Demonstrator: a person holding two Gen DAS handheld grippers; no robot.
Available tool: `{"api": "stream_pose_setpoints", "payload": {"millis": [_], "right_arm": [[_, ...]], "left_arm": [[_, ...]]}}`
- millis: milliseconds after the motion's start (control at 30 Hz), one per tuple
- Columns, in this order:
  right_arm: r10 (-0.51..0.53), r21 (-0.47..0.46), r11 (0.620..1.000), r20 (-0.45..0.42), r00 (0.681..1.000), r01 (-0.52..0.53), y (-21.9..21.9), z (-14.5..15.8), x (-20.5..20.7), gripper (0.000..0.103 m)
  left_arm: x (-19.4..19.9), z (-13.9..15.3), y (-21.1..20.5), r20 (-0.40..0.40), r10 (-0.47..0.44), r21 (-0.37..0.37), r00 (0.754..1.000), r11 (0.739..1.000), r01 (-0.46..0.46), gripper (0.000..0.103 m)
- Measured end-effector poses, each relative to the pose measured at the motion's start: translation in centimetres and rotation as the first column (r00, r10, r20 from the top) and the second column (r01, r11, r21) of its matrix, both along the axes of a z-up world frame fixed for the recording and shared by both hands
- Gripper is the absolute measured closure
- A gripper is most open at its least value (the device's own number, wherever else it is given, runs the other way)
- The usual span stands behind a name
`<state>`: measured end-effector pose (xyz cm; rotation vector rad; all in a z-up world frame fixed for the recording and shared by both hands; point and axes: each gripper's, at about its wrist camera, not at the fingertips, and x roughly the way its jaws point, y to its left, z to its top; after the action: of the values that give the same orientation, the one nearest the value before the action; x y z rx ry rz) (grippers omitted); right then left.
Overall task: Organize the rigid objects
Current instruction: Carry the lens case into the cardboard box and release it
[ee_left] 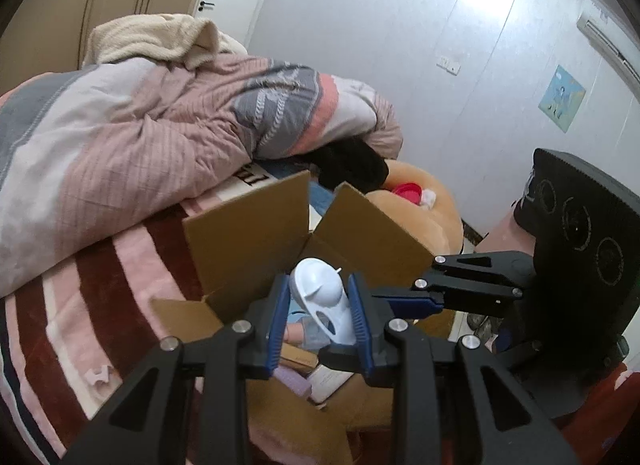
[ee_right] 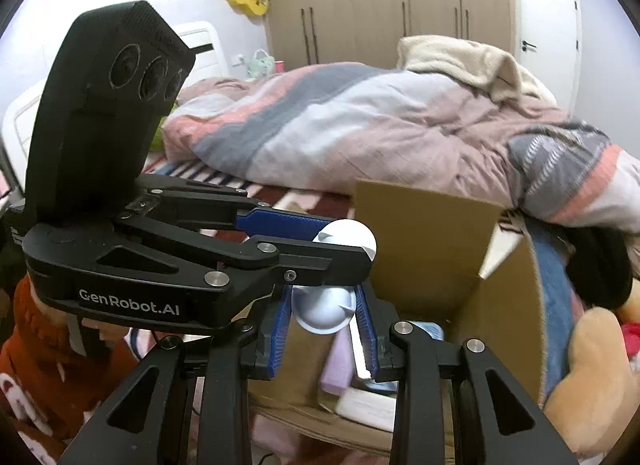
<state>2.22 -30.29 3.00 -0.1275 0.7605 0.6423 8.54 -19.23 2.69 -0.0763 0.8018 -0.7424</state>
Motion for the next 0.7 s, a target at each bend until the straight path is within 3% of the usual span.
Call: {"api": "stream_pose_setpoints", "payload": {"millis": [67,133,200,333,700], "right_arm": [[-0.012,-0.010,1.000,-0.011,1.000,0.012,-0.5,-0.5,0.4,0.077],[-0.032,-0.022,0.999,-0.016,0.999,0.031,-1.1,-1.0,0.7,0.077],[-0.047,-0.033,0.998,-0.028,0.998,0.046,-1.4,-1.5,1.1,0.076],[-0.065,-0.024,0.998,-0.056,0.996,0.064,-2.0,-2.1,1.4,0.066],[-0.055,-0.051,0.997,-0.011,0.998,0.054,0.1,0.0,0.0,0.056]], "left_arm": [[0.3,-0.4,-0.6,-0.010,0.008,0.020,1.000,1.000,-0.008,0.074],[0.4,-0.6,-0.9,-0.016,0.011,0.031,1.000,0.999,-0.011,0.060],[0.1,-0.5,-0.8,0.003,0.022,0.043,1.000,0.999,-0.022,0.040],[-0.4,-0.2,0.3,0.021,0.043,0.053,0.999,0.998,-0.044,0.033],[-2.9,2.0,6.6,0.087,0.153,0.038,0.984,0.987,-0.156,0.027]]}}
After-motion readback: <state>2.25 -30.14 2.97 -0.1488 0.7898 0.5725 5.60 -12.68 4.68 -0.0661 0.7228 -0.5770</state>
